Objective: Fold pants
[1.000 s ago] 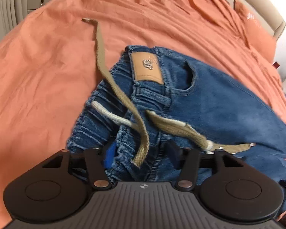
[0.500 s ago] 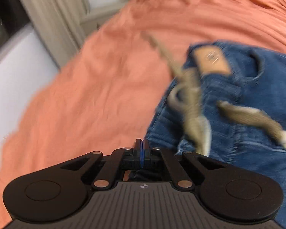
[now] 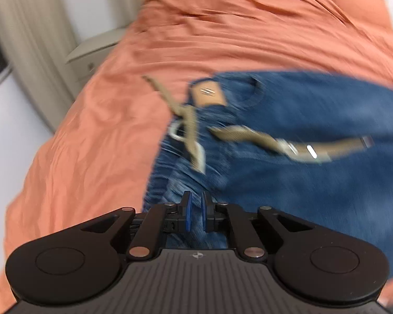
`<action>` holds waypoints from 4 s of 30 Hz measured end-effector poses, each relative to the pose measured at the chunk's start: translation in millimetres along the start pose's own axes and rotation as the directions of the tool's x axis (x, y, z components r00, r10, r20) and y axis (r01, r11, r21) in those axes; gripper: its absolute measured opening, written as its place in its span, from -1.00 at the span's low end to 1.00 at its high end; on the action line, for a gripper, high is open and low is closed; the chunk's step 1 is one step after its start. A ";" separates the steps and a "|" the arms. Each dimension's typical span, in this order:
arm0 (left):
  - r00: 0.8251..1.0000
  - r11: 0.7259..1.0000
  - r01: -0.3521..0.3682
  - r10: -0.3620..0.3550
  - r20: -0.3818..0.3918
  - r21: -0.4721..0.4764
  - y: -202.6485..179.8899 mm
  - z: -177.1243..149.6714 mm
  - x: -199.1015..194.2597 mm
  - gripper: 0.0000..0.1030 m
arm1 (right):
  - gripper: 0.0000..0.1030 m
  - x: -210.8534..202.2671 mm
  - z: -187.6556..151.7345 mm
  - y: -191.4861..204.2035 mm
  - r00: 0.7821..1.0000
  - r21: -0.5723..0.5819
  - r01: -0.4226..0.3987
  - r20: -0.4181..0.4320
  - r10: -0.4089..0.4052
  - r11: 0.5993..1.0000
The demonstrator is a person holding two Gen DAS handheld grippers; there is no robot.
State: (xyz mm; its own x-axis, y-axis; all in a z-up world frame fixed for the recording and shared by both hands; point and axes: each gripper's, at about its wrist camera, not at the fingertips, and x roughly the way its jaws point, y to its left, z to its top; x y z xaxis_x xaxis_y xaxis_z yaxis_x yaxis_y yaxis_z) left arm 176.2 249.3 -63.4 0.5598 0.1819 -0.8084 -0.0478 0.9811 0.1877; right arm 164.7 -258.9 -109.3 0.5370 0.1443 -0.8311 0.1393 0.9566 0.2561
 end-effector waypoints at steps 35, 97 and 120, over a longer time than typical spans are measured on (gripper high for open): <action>0.976 0.721 -0.217 0.179 0.124 0.658 -108.2 -82.2 11.6 -0.66 | -0.60 -115.2 -44.8 -201.8 0.940 -0.792 0.229 0.028 -0.340 0.567; 0.981 0.946 -0.170 0.190 -0.047 0.276 -130.1 187.3 187.2 -0.78 | -1.00 173.0 234.7 -158.5 0.844 -0.658 0.486 0.182 -0.505 0.575; 0.972 0.936 -0.231 0.231 0.032 0.264 -140.8 202.1 182.6 -0.52 | -1.00 170.3 237.0 -150.6 0.818 -0.577 0.556 0.252 -0.516 0.599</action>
State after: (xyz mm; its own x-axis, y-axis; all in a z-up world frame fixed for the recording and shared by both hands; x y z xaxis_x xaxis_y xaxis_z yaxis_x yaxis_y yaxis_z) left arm 452.3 130.9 -124.7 0.5595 0.4017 -0.7250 0.0445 0.8589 0.5102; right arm 432.3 -438.3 -172.4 0.5773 -0.4398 -0.6880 -0.0981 0.7991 -0.5931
